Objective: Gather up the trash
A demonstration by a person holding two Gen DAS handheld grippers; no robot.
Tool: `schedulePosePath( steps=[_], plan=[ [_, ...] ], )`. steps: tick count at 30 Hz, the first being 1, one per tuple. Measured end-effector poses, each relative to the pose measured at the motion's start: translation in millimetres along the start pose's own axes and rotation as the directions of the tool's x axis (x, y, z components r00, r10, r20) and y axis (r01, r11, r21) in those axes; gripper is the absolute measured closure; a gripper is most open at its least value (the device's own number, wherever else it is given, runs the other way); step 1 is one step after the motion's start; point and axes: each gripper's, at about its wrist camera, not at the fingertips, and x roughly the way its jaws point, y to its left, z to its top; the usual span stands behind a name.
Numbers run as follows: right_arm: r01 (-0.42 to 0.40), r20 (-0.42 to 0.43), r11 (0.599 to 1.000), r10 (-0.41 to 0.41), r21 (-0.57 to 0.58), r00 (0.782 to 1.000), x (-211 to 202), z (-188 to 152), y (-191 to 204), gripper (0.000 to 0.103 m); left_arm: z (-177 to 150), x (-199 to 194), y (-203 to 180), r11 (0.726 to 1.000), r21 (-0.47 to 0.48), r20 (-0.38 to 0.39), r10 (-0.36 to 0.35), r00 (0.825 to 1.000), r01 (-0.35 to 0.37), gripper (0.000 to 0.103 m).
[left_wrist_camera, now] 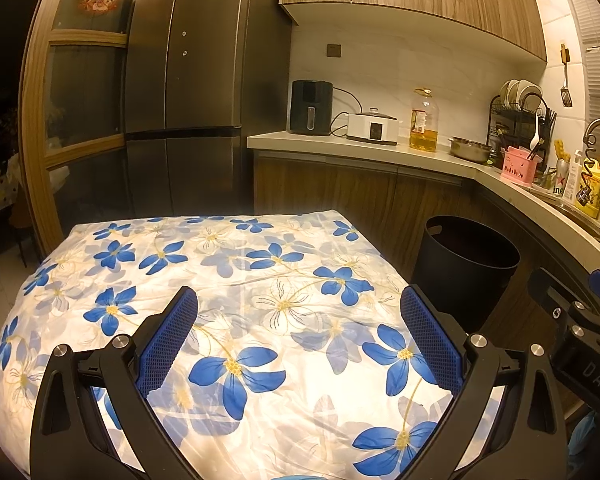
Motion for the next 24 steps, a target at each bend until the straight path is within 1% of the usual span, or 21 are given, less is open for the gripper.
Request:
schedulePosePath(
  steps=[13,17,18,22,24],
  plan=[
    [-0.001,0.004,1.000,0.001,0.001,1.000,-0.4,0.0,0.8,0.005,0.6,-2.9,-0.9,1.000,0.007,0.014,0.011,1.000,-0.011,0.006],
    [0.000,0.003,1.000,0.000,0.002,1.000,-0.2,0.0,0.4,0.005,0.3,-2.3,-2.0,1.000,0.016,0.013,0.017,1.000,-0.018,0.016],
    [0.000,0.003,1.000,0.000,0.002,1.000,-0.2,-0.5,0.6,0.005,0.2,-2.2,-2.9,0.999,0.023,0.014,0.024,1.000,-0.024,0.020],
    [0.001,0.004,1.000,-0.001,0.005,1.000,0.2,-1.0,0.3,0.005,-0.3,-1.6,-5.2,0.999,0.036,0.011,0.029,1.000,-0.030,0.024],
    [0.001,0.002,1.000,-0.001,0.006,1.000,0.5,-1.1,0.9,0.005,-0.2,-1.3,-5.6,0.999,0.036,0.013,0.032,0.999,-0.032,0.024]
  ],
)
